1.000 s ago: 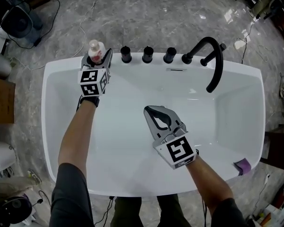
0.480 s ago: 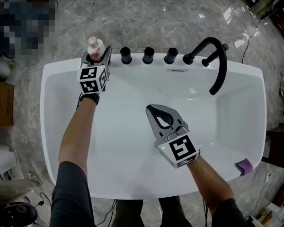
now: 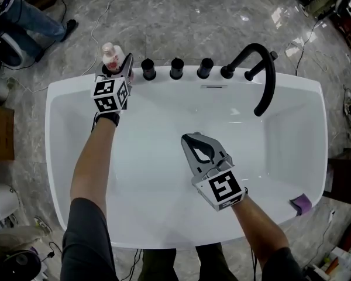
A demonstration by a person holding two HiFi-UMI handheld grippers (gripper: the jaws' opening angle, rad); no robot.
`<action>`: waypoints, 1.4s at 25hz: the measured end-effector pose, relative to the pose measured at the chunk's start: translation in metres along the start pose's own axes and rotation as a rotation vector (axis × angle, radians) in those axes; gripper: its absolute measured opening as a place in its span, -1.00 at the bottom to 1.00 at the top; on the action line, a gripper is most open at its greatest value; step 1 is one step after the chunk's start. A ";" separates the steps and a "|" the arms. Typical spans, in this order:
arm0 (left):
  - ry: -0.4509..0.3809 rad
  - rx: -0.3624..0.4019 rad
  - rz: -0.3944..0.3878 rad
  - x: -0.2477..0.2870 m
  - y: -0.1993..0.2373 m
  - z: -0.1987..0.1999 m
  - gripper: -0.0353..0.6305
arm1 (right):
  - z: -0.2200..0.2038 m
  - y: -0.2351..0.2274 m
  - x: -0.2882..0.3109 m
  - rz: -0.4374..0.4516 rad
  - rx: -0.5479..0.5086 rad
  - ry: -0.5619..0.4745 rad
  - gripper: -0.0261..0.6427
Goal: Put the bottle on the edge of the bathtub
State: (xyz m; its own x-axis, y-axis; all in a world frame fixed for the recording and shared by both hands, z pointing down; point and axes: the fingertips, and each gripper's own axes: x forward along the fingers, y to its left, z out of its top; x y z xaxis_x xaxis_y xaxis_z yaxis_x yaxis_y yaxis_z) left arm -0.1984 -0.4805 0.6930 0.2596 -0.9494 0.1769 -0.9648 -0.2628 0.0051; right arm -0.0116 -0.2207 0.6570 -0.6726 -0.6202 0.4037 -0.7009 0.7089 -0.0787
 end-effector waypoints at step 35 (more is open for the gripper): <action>0.086 0.048 -0.022 -0.076 0.004 0.008 0.19 | 0.034 0.018 -0.021 0.003 -0.003 -0.031 -0.92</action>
State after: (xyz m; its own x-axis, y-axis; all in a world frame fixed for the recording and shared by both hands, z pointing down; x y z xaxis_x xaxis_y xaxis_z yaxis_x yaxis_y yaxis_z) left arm -0.2218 -0.4112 0.6715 0.2743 -0.9254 0.2615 -0.9553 -0.2935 -0.0365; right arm -0.0177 -0.2063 0.6159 -0.6816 -0.6283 0.3750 -0.6983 0.7117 -0.0766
